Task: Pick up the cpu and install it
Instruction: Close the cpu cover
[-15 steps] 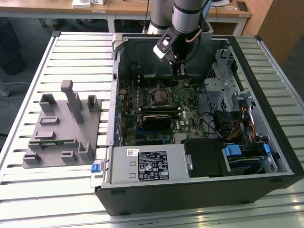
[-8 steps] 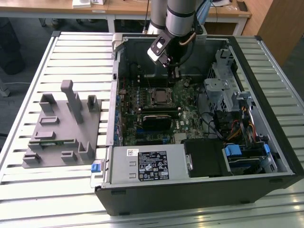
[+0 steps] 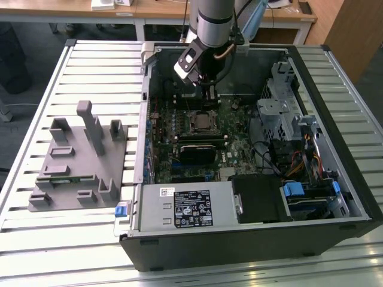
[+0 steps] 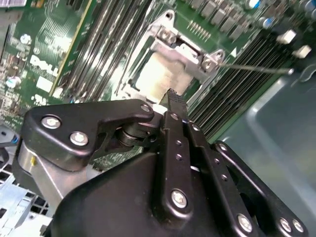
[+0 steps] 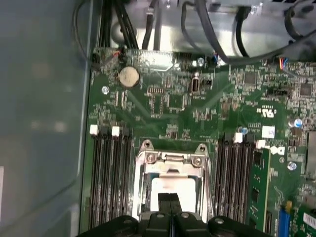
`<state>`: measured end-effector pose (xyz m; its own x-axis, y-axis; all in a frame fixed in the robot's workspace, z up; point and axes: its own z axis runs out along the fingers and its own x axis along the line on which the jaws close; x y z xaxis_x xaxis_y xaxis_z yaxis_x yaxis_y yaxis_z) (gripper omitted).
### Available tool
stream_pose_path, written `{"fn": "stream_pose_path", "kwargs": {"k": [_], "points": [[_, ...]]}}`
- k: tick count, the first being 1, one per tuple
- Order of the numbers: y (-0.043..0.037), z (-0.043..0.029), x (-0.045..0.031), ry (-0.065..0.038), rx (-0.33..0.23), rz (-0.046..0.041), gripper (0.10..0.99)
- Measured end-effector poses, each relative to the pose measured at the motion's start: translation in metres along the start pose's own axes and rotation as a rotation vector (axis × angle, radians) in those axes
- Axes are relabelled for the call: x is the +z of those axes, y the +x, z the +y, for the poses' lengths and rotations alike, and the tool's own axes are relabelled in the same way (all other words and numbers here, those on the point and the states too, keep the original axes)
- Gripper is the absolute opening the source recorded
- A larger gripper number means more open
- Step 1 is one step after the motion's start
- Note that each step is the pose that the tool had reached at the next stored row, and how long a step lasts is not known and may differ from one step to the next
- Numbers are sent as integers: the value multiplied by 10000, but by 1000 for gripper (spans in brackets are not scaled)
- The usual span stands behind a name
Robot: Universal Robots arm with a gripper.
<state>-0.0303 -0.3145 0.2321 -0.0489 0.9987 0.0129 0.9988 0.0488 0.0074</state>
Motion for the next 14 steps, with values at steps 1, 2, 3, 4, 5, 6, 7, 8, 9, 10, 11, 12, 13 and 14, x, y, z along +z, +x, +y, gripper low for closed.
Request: {"fn": "stream_pose_path", "kwargs": {"k": [1,2,3,4,5,6,7,8,9,10,11,12,13,14], "points": [[0,-17,3,0,-1,0,106],[1,-32,6,0,-1,-1,106],[1,-48,11,1,-2,-1,106],[2,-67,18,0,-1,0,106],[3,-84,24,0,-1,-1,106],[4,-101,31,1,0,-1,106],[4,-117,36,1,-1,-1,106],[5,-132,42,1,-1,-1,106],[6,-148,48,1,-2,-1,106],[6,-165,55,0,-2,-1,106],[7,-180,61,1,-1,0,106],[8,-195,66,2,0,-1,106],[9,-206,73,1,0,-1,106],[9,-215,80,1,-1,-1,106]]}}
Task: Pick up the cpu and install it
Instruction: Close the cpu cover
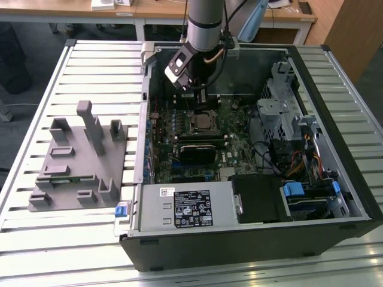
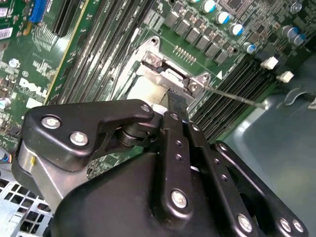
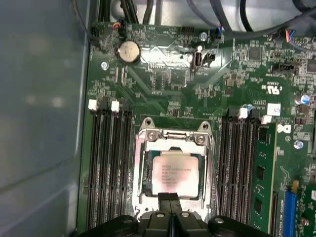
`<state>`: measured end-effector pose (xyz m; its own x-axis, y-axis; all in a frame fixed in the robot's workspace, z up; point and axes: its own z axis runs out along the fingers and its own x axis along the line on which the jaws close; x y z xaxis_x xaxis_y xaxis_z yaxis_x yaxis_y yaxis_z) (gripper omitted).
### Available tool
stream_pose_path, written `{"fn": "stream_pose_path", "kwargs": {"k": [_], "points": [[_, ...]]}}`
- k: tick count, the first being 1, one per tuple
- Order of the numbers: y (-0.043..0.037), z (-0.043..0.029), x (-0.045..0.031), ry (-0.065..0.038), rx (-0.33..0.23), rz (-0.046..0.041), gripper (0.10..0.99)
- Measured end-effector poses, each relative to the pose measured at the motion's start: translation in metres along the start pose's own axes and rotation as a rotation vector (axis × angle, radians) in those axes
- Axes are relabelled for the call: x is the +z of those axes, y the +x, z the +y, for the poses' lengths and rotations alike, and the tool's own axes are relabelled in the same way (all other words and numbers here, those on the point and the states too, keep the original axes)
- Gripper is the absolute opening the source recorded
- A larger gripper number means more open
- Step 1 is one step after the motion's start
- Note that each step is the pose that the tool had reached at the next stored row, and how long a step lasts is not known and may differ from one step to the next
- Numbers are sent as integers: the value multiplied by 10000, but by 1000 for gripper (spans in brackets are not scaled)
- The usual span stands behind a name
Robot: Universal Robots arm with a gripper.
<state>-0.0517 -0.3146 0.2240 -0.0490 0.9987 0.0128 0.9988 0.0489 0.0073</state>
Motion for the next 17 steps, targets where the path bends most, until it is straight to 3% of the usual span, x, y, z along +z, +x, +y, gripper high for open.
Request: {"fn": "stream_pose_path", "kwargs": {"k": [17], "points": [[-1,-28,144,2,0,-1,106]]}}
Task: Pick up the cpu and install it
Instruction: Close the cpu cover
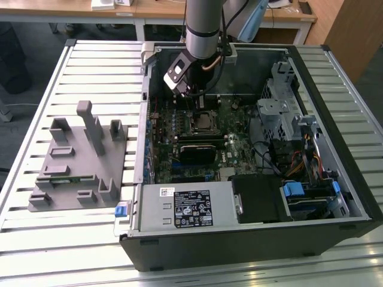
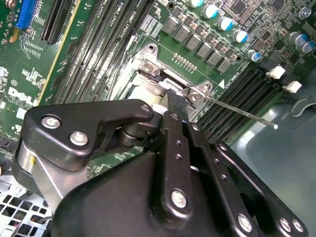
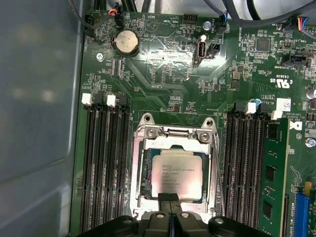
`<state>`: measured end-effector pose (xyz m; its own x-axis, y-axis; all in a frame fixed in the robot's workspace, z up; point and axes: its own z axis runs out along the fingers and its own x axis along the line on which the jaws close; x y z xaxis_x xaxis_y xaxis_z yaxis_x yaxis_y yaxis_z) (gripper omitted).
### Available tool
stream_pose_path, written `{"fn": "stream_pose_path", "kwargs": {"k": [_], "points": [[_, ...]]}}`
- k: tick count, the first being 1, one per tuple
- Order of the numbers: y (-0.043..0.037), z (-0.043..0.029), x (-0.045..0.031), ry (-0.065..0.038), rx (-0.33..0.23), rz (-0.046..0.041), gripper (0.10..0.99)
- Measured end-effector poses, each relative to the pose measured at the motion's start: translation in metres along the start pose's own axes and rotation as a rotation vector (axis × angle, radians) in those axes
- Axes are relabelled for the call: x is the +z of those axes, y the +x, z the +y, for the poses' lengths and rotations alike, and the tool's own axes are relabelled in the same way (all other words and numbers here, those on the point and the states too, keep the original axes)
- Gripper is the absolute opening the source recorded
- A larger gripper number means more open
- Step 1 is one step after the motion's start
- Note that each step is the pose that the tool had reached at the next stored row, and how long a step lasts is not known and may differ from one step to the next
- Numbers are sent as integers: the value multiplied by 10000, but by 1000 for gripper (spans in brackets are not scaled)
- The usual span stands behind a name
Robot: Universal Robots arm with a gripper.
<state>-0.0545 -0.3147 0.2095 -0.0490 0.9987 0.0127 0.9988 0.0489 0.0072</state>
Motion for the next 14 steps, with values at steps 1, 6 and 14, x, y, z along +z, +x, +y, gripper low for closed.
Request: {"fn": "stream_pose_path", "kwargs": {"k": [1,6,14], "points": [[0,0,3,-1,0,1,106],[0,0,20,0,0,-7,106],[0,0,37,0,-1,-27,106]]}}
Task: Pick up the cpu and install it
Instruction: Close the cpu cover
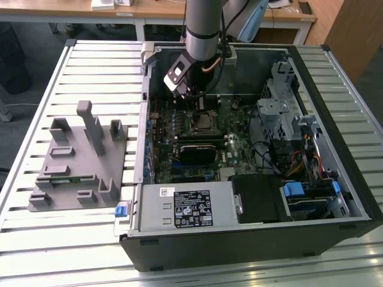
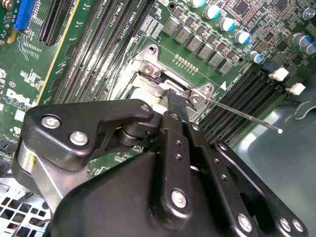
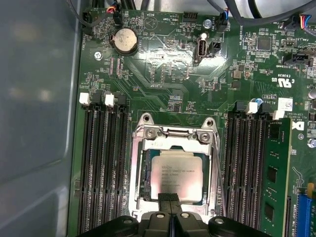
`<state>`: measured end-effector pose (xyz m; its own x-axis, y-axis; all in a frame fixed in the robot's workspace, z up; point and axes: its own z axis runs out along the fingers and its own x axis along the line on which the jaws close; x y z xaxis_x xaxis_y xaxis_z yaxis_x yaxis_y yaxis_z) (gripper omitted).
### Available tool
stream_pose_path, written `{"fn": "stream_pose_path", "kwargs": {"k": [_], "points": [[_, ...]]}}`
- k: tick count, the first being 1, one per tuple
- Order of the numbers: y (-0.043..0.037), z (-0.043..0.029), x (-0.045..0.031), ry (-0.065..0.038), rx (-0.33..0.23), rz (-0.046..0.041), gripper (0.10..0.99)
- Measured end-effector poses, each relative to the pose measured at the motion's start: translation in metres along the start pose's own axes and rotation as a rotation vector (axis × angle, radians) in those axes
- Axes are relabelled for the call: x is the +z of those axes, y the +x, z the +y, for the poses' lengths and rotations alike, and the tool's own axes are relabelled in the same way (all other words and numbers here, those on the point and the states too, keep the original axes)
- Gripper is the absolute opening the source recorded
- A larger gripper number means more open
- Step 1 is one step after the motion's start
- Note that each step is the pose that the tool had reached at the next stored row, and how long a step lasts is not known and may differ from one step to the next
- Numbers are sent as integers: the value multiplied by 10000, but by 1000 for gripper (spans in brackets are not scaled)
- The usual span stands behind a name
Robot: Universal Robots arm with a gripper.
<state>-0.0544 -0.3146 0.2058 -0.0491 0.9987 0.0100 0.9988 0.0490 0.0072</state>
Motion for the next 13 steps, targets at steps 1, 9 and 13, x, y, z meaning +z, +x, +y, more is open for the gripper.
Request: {"fn": "stream_pose_path", "kwargs": {"k": [1,9,13], "points": [[0,0,3,0,0,0,106],[0,0,22,1,0,-7,106],[-1,10,28,2,0,-18,106]]}}
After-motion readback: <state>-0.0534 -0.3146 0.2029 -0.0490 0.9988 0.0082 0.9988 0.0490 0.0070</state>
